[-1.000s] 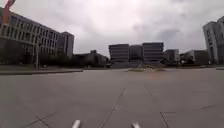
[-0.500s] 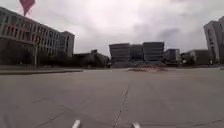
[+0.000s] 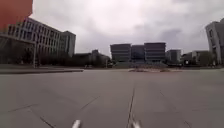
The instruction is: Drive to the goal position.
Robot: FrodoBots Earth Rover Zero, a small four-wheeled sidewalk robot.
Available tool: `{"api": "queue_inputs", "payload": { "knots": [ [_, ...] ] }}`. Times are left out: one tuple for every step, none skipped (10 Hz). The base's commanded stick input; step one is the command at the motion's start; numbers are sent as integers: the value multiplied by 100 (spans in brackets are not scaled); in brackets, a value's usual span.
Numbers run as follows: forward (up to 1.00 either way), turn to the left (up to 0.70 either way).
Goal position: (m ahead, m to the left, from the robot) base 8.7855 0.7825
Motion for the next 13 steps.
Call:
{"api": "queue_inputs", "payload": {
  "knots": [
    [85, 0],
    [85, 0],
    [85, 0],
    [85, 0],
    [85, 0],
    [85, 0],
    [85, 0],
    [85, 0],
    [85, 0],
    [85, 0],
    [85, 0],
    [85, 0],
    [85, 0]
  ]
}}
